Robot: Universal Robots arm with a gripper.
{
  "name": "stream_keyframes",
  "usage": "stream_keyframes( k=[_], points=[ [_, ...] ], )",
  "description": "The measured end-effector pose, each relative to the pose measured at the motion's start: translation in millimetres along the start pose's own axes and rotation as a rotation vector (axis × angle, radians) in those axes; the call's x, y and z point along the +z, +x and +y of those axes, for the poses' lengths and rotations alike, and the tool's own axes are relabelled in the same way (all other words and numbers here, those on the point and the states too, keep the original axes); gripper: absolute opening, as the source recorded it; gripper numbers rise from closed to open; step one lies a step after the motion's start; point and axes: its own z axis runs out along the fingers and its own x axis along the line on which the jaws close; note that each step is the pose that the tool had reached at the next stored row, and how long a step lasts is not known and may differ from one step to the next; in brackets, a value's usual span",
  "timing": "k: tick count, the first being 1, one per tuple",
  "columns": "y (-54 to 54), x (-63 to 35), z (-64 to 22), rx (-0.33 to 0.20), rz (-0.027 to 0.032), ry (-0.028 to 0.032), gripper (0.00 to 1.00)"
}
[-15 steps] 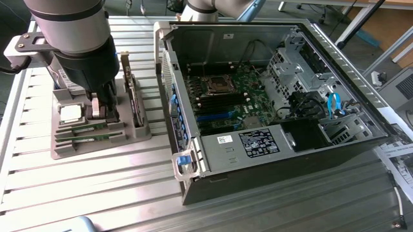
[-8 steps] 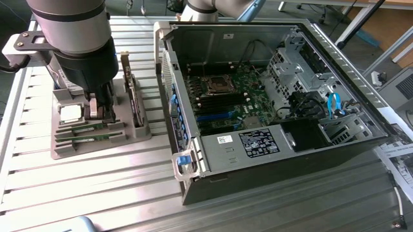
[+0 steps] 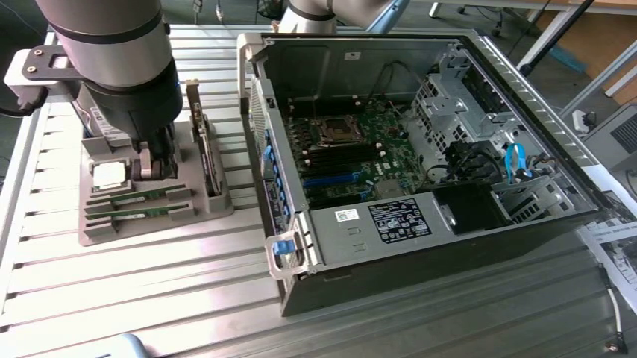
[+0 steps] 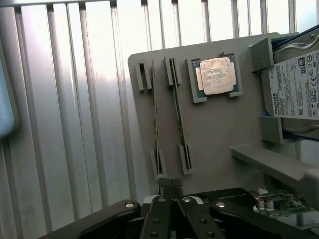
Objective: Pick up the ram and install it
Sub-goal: 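Pick up the ram and move it above insertion slot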
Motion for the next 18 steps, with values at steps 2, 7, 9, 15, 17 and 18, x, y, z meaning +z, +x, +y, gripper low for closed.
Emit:
stream_keyframes(
  k=[2,7,9,15,17,18],
  points=[
    [0.0,0.0,0.0,0.000,-0.0001,0.0000,0.11],
    [0.1,0.0,0.0,0.000,-0.0001,0.0000,0.11],
    [0.1,0.0,0.0,0.000,-0.0001,0.0000,0.11],
    [0.1,0.0,0.0,0.000,-0.0001,0.0000,0.36],
    [0.1,0.0,0.0,0.000,-0.0001,0.0000,0.36],
    [0.1,0.0,0.0,0.000,-0.0001,0.0000,0.36]
  ],
)
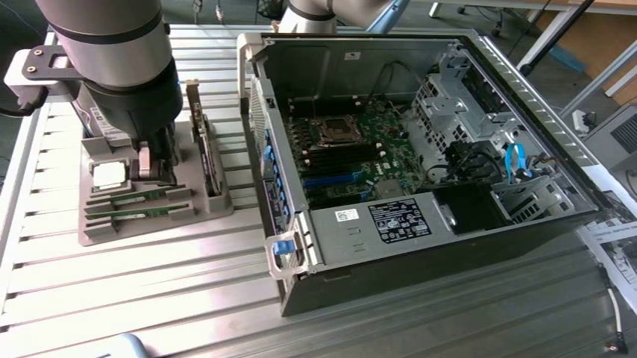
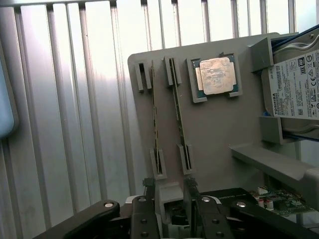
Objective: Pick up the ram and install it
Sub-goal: 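Pick up the ram and move it above insertion slot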
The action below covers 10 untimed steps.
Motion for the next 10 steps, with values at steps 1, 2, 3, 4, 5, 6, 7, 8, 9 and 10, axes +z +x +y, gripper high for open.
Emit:
stream_keyframes(
  k=[1,2,3,4,5,6,7,8,9,10],
  points=[
    [0.0,0.0,0.0,0.000,0.0000,0.0000,0.36],
    [0.0,0.0,0.0,0.000,-0.0001,0.0000,0.36],
    [0.0,0.1,0.2,0.000,0.0000,0.0000,0.36],
    [0.1,0.2,0.5,0.000,0.0000,0.0001,0.36],
    [0.1,0.3,1.3,0.000,0.0000,0.0000,0.36],
    [0.2,0.5,2.0,0.000,0.0000,0.0000,0.36],
    [0.3,0.7,2.9,0.000,0.0000,0.0000,0.36],
    [0.4,0.9,3.9,0.000,0.0000,0.0000,0.36],
    [0.5,1.1,4.8,0.000,0.0000,0.0000,0.36],
    [0.6,1.3,5.6,0.000,0.0000,0.0000,0.36]
  ],
)
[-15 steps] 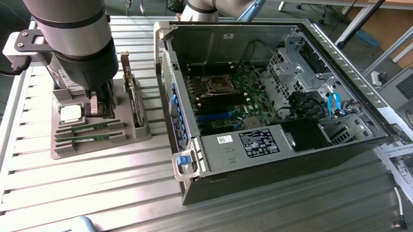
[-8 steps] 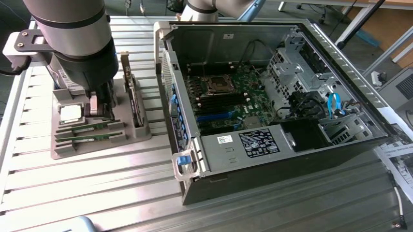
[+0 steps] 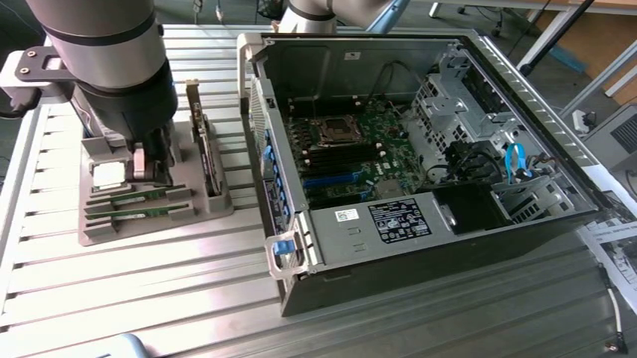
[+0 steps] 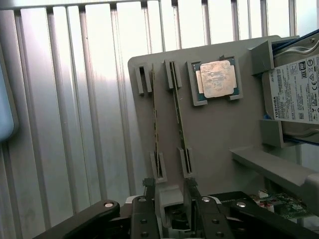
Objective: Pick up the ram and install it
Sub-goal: 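Pick up the ram and move it above insertion slot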
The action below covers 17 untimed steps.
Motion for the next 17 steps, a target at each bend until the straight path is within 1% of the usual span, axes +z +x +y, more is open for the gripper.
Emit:
stream_keyframes(
  k=[6,17],
  points=[
    [0.3,1.3,2.7,0.000,0.0000,0.0000,0.36],
    [0.7,3.8,4.7,0.000,-0.0016,-0.0002,0.36]
  ],
)
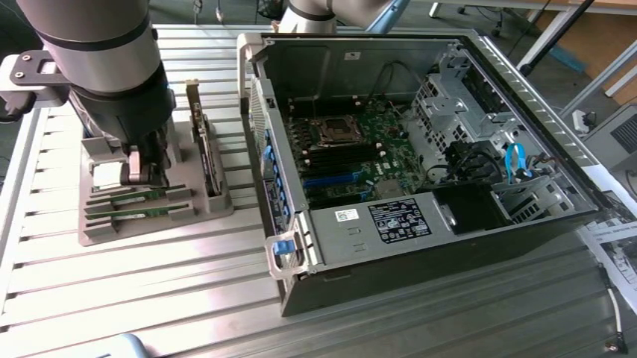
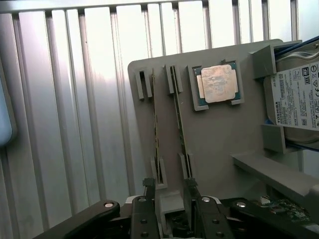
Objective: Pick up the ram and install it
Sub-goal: 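Pick up the ram and move it above insertion slot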
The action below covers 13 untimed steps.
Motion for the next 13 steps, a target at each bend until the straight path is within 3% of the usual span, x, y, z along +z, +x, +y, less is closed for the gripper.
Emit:
stream_keyframes(
  k=[1,13],
  points=[
    [0.3,2.7,1.3,0.000,-0.0033,-0.0003,0.36],
    [0.5,5.4,2.6,0.000,-0.0085,-0.0008,0.36]
  ],
)
